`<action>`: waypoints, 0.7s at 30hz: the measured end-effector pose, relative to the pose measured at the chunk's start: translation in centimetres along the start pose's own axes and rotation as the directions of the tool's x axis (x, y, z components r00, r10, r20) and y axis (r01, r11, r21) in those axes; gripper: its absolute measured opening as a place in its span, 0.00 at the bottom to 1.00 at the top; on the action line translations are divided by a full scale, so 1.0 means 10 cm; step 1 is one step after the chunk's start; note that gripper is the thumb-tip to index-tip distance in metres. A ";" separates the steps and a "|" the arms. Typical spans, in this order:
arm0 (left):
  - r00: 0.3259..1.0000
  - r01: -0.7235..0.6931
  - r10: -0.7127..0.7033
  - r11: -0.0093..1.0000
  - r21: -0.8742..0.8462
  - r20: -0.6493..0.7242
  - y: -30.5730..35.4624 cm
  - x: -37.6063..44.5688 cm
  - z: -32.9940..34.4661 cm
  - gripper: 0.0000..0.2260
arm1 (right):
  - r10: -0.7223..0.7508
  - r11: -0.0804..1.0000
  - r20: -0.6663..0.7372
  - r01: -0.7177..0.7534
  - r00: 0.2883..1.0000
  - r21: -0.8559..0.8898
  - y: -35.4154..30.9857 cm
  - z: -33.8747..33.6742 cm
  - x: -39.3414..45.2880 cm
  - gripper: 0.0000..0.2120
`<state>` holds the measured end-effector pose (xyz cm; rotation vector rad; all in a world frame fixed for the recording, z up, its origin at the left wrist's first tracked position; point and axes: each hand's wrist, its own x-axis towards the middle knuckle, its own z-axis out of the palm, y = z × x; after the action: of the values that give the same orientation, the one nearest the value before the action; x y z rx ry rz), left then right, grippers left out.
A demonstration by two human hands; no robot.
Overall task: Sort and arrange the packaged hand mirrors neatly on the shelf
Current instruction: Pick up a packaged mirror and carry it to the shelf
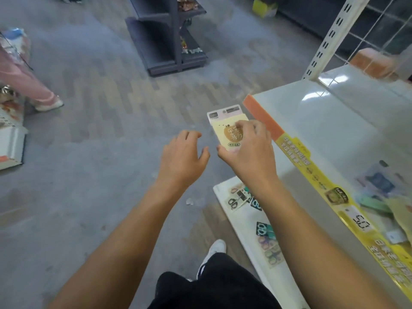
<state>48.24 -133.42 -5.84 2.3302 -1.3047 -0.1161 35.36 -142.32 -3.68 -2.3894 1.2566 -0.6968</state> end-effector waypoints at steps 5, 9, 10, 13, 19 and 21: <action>0.994 -0.109 0.109 0.993 0.042 0.005 0.26 0.60 0.10 0.18 | 0.084 0.996 -0.076 -0.082 0.994 0.027 0.28 -0.05 0.43 0.32; 0.985 -0.169 0.168 0.985 0.041 0.027 0.56 1.01 0.22 0.18 | 0.144 0.990 -0.074 -0.144 0.987 0.008 0.52 -0.18 0.72 0.34; 0.982 -0.189 0.188 0.981 0.041 0.034 0.63 1.10 0.26 0.18 | 0.159 0.987 -0.073 -0.159 0.985 0.007 0.59 -0.23 0.78 0.34; 0.968 -0.244 0.241 0.969 0.038 0.071 0.88 1.31 0.41 0.17 | 0.221 0.975 -0.105 -0.222 0.970 0.000 0.83 -0.36 0.91 0.33; 0.909 -0.398 0.397 0.917 -0.023 0.123 1.39 1.57 0.74 0.17 | 0.404 0.909 -0.158 -0.415 0.901 -0.038 1.31 -0.53 0.96 0.34; 0.882 -0.447 0.450 0.893 -0.052 0.142 1.53 1.65 0.85 0.18 | 0.449 0.885 -0.170 -0.462 0.877 -0.048 1.45 -0.60 0.95 0.33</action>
<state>42.74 -156.81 -4.29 1.9705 -1.8759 -0.1538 26.97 -158.59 -3.81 -2.0052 1.8664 -0.6941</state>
